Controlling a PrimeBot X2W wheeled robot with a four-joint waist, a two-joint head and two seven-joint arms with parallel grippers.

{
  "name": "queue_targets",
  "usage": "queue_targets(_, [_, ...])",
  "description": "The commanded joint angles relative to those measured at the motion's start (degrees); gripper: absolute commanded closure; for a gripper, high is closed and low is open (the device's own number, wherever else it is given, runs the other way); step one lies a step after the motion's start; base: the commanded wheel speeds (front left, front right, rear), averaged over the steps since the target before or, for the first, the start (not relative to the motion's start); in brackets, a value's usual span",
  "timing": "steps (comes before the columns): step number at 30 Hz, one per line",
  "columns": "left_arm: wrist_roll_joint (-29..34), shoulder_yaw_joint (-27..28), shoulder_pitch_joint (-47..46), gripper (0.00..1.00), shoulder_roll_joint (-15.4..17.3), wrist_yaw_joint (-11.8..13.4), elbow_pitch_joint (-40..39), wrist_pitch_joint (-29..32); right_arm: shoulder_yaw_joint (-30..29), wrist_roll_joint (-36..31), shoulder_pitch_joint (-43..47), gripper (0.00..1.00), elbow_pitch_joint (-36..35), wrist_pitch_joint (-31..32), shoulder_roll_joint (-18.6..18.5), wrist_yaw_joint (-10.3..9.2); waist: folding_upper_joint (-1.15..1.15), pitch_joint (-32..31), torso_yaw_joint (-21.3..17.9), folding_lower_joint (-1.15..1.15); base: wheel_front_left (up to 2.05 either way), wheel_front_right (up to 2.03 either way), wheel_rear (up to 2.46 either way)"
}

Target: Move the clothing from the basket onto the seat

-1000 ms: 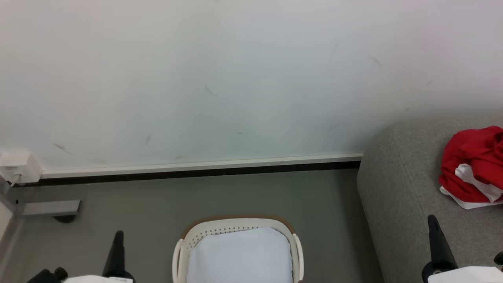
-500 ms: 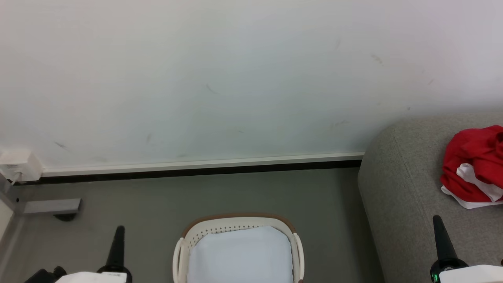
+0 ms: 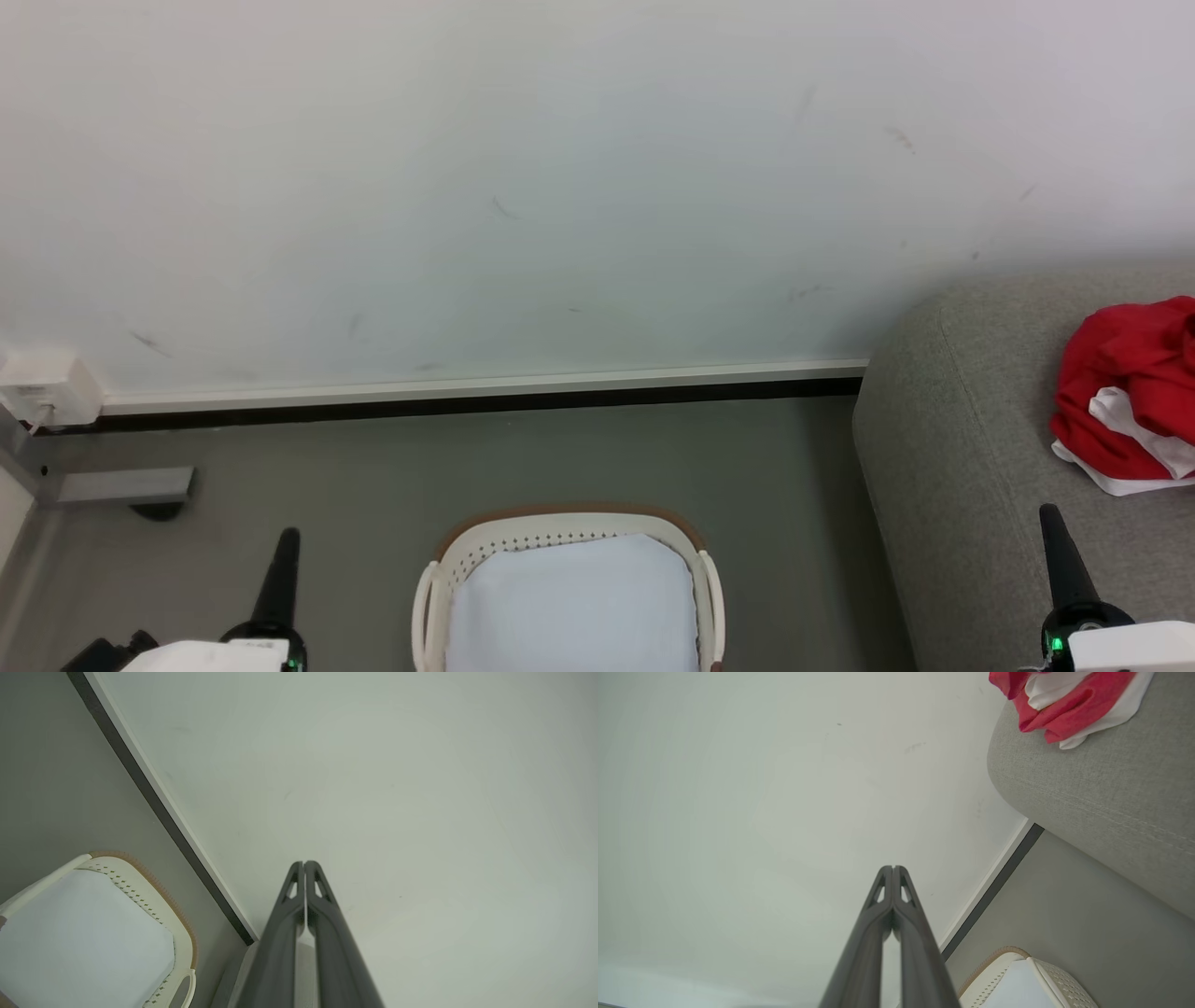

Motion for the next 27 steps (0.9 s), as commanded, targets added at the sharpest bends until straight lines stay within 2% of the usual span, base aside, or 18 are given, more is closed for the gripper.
queue_targets(1, [-1.76, -0.01, -1.12, 1.00, 0.52, -0.27, -0.69, 0.34, -0.48, 1.69, -0.91, 1.00, 0.01, 0.40, -0.37, -0.09, 0.00, 0.04, 0.03, 0.00, 0.00, 0.00, 0.00])
queue_targets(27, [-13.91, -0.04, -1.68, 1.00, 0.60, -0.49, -1.34, 3.50, -2.95, 12.17, -1.50, 1.00, 0.48, 3.62, -0.01, -0.11, 0.00, 0.56, 0.39, 0.00, 0.00, 0.00, 0.00])
